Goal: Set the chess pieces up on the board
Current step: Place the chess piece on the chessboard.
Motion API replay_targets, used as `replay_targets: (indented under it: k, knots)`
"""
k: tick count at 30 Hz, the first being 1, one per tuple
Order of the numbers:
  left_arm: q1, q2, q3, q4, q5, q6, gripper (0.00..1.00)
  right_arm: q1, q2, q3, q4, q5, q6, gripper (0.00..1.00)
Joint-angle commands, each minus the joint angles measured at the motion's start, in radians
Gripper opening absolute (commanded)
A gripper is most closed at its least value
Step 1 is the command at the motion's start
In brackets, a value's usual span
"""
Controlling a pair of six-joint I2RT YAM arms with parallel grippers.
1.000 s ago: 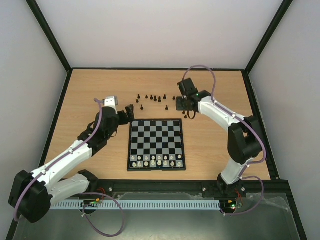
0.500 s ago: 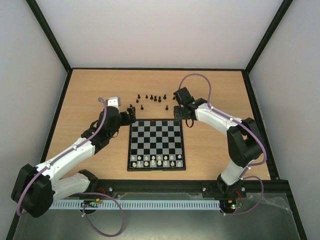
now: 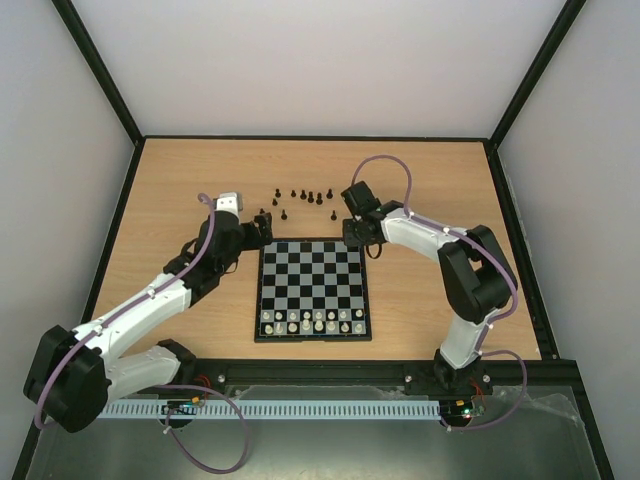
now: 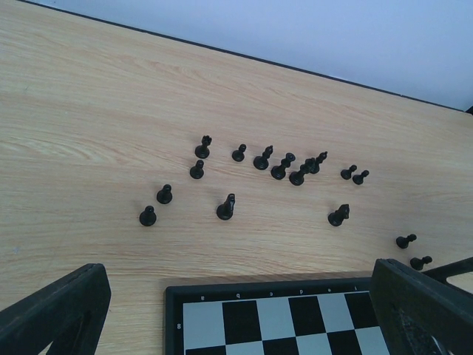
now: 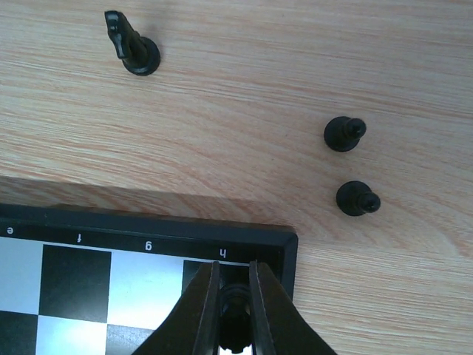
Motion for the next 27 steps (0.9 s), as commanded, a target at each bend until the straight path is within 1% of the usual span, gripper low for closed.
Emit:
replay_targets:
  k: [1, 27]
  knots:
    - [0.000, 0.004, 0.027, 0.003, 0.004, 0.007, 0.99, 0.010, 0.024, 0.002, -0.015, -0.012, 0.010, 0.07]
    - [0.001, 0.004, 0.030, -0.004, -0.006, 0.009, 0.99, 0.024, 0.049, 0.007, -0.017, -0.021, 0.007, 0.08]
